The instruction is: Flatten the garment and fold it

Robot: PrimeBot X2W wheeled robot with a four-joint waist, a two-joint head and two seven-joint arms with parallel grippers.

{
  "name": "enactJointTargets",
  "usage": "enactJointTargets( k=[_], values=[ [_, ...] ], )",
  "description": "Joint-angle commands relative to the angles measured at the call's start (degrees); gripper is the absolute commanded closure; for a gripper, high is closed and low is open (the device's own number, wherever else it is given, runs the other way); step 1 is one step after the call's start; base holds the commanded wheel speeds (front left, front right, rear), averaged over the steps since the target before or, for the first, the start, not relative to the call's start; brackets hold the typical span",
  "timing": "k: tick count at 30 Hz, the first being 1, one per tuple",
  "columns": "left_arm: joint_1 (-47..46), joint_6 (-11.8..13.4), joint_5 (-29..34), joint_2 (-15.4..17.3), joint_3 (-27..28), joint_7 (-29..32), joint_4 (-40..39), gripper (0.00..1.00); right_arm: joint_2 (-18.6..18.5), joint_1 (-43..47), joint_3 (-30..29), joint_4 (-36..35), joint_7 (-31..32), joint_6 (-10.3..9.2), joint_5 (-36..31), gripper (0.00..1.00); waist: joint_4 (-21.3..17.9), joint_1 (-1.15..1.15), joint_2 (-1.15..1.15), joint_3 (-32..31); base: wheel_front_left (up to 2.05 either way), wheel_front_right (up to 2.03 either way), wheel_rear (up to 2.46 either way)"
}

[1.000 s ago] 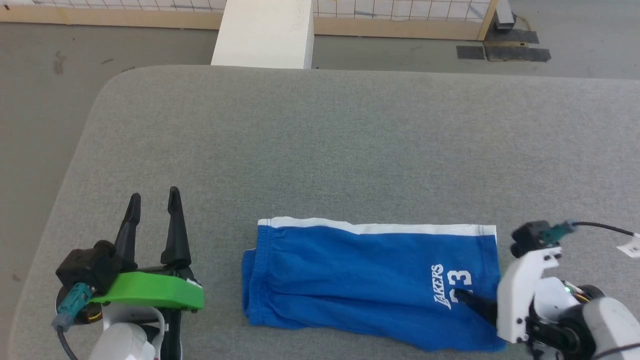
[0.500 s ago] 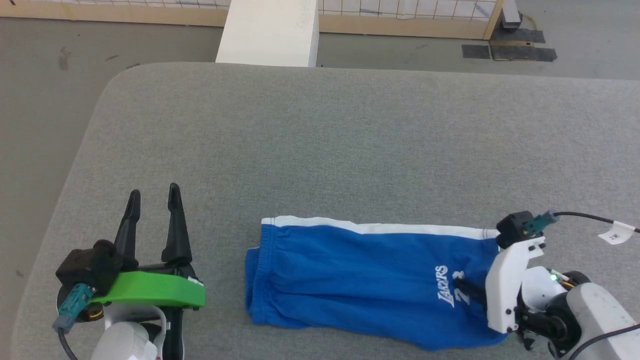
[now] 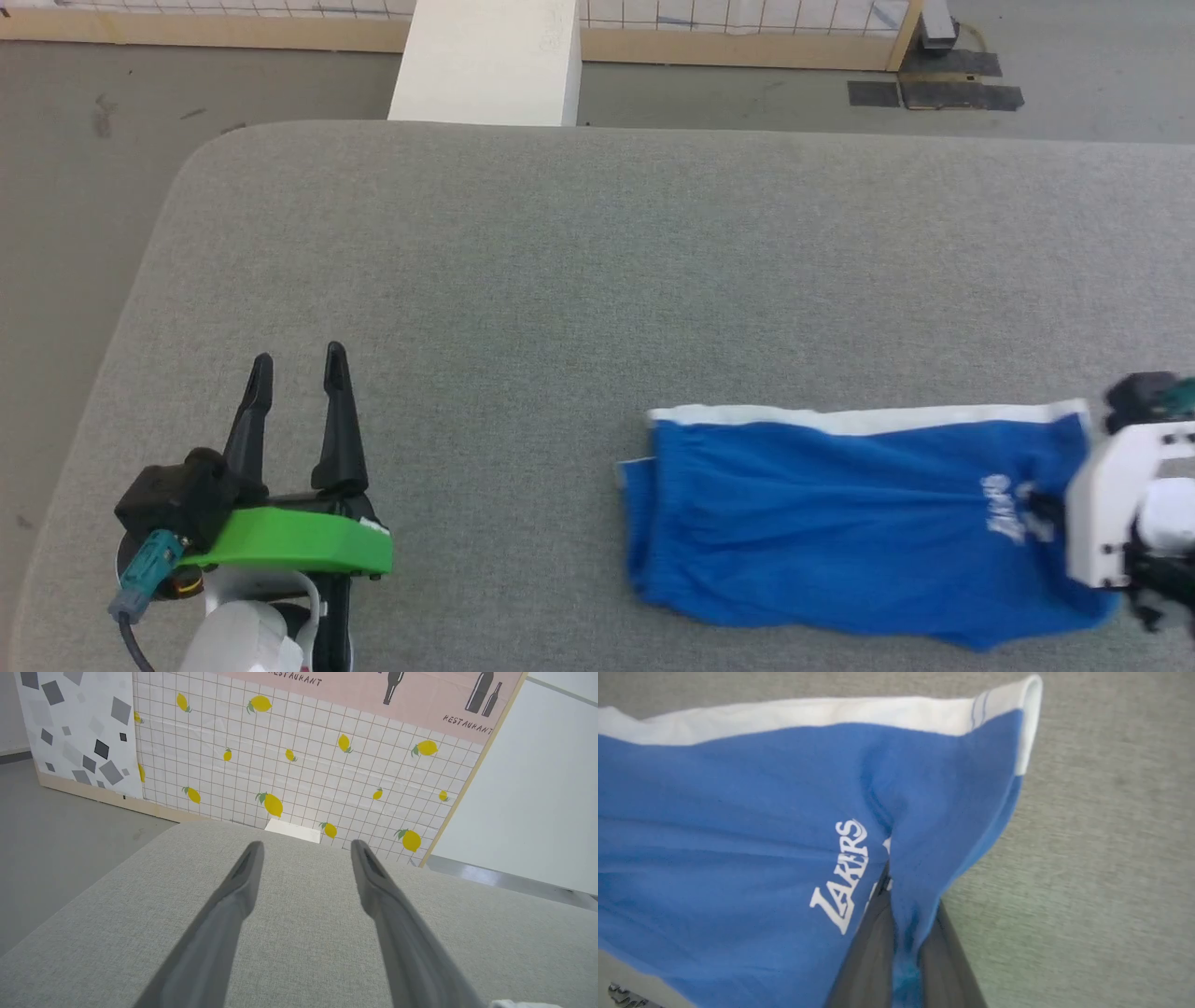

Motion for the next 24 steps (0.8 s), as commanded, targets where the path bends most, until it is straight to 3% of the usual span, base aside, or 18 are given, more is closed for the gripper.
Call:
enactJointTargets(
  k=[1,8,12,19,24],
  values=[
    [-0.26,-0.39,0.63,-0.10,0.03,-0.43,0.12,0.00,-1.11,0.76,-1.57,0.90,0.57,-0.13,-1.44,1.00,-0.16,0.00,0.00,-0.06,0.00,0.00,0.00],
    [0.00,-0.73,0.65,-0.37,-0.20,-0.43,0.32,0.00,-2.44,1.17,-6.60,0.61,2.97,-0.13,-8.26,1.00,-0.22,0.00,0.00,-0.51,0.00,0.00,0.00],
    [0.36,-0.94,0.54,-0.70,-0.08,-0.43,0.42,0.00,-1.51,2.08,-6.19,-5.94,4.79,-0.13,-8.01,1.00,-0.20,0.00,0.00,-1.21,0.00,0.00,0.00],
    [0.90,-1.34,0.24,-0.99,-0.23,-0.43,1.02,0.00,-0.80,6.01,-3.38,-21.67,14.03,-0.13,-6.14,1.00,-0.10,0.00,0.00,-2.05,0.00,0.00,0.00],
    [0.54,-1.59,0.04,-0.92,-0.62,-0.41,1.43,0.00,2.10,6.57,-1.20,-28.38,16.39,-0.13,-5.89,1.00,0.17,0.00,0.00,-1.96,0.00,0.00,0.00]
  ],
)
